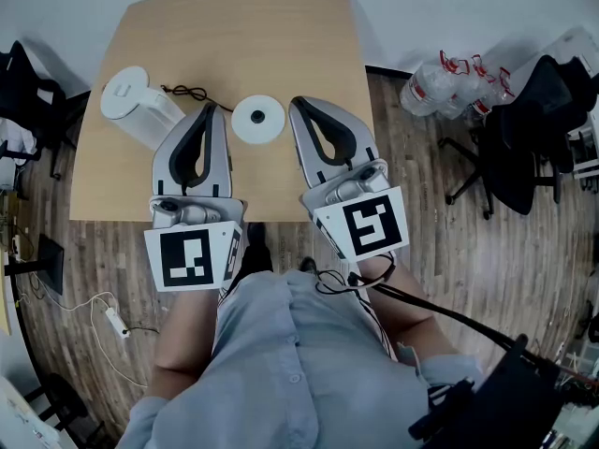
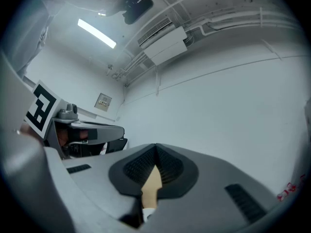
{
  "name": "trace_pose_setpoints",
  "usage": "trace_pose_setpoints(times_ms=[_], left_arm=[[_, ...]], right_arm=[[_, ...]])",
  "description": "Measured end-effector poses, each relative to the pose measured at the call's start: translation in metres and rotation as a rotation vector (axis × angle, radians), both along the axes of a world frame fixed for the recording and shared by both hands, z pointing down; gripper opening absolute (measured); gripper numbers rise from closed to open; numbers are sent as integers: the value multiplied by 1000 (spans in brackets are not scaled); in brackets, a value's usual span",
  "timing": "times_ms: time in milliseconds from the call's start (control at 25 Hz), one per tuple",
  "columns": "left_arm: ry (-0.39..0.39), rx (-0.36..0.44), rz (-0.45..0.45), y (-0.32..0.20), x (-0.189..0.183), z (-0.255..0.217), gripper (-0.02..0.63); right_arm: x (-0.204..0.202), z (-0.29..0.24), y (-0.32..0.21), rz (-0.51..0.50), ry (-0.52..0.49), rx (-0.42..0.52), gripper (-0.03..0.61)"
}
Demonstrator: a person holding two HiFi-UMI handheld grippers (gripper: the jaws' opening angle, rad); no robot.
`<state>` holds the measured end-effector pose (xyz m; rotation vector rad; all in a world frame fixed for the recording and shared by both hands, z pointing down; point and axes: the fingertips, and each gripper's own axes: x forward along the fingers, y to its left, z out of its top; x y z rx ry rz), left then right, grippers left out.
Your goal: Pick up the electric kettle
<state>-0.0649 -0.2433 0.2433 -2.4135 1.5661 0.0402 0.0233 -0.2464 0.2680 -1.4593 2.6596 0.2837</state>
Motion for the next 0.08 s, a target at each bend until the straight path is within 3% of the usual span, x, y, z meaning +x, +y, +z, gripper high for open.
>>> trace_pose_setpoints(times_ms=[80], left_arm=[[1,2,-1,0,0,0,-2]], right_arm=[[0,-1,0,-1,-1,3,2]])
